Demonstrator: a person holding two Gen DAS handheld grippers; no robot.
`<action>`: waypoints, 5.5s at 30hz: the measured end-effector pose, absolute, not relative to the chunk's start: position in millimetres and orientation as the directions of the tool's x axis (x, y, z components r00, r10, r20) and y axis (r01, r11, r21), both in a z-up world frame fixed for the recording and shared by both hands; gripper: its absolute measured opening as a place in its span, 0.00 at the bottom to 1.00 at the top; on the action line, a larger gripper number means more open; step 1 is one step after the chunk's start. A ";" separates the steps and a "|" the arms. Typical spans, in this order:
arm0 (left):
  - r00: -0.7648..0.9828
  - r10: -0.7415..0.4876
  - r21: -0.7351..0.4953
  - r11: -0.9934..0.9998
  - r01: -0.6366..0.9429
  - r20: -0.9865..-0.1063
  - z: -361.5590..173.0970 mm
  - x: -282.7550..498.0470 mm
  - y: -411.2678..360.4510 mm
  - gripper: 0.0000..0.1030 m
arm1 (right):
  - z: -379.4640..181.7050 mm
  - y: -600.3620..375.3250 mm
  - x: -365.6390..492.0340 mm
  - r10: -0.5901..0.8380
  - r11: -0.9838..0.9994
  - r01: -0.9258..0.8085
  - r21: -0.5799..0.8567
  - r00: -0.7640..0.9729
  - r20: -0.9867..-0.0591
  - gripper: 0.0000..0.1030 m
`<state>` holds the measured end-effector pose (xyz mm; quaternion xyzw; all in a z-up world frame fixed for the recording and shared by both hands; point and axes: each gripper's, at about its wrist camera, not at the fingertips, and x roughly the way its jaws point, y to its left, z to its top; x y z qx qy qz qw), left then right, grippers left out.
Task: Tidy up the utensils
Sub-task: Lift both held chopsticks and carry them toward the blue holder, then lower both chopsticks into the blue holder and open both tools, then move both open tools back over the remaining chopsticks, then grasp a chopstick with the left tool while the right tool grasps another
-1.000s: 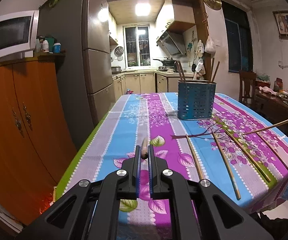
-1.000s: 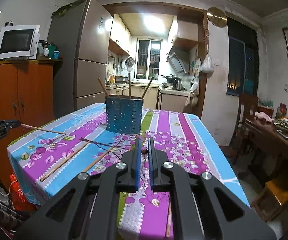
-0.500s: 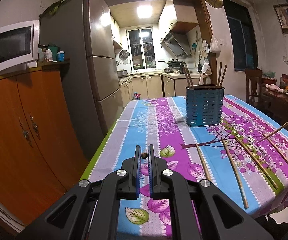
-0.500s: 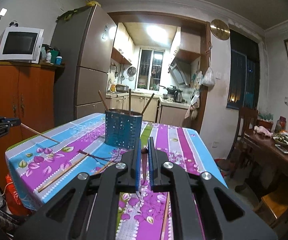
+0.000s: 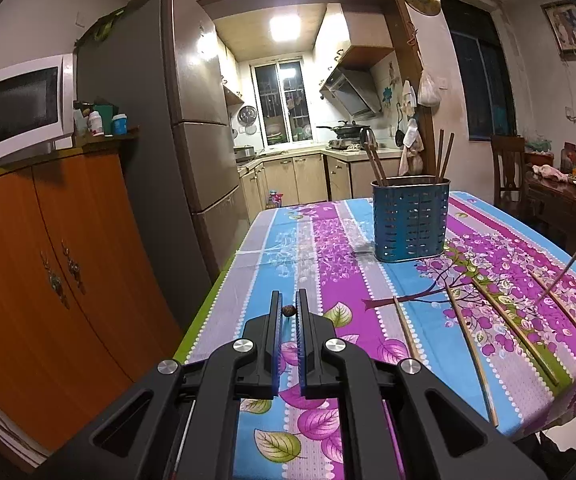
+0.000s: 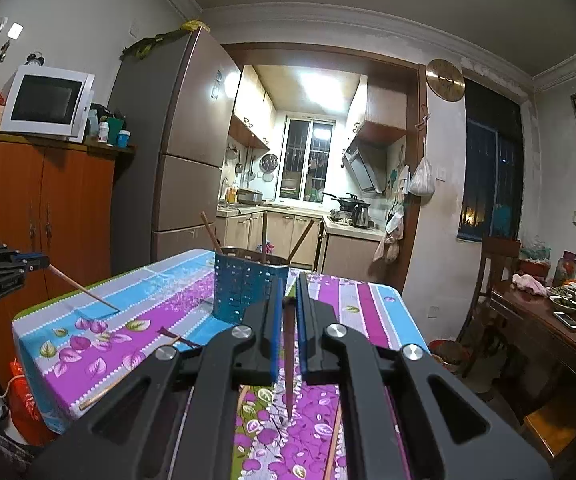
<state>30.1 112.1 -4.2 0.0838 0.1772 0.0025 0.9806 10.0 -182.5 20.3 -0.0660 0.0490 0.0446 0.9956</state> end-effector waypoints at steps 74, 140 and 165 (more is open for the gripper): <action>0.927 -0.369 -0.029 0.930 0.368 -0.071 143.6 287.0 -23.6 0.07 | 127.4 -207.5 289.2 0.127 0.977 -0.131 0.170 0.991 0.036 0.05; 0.807 -0.209 0.094 0.946 0.309 -0.552 -138.5 -9.0 47.8 0.32 | -127.5 -144.2 -7.0 0.052 0.994 -0.094 -0.055 0.856 -0.515 0.22; 0.823 -0.198 0.064 0.960 0.272 -0.532 -143.3 -8.0 46.3 0.30 | -147.2 -142.1 10.8 0.101 0.995 -0.089 0.048 0.838 -0.536 0.13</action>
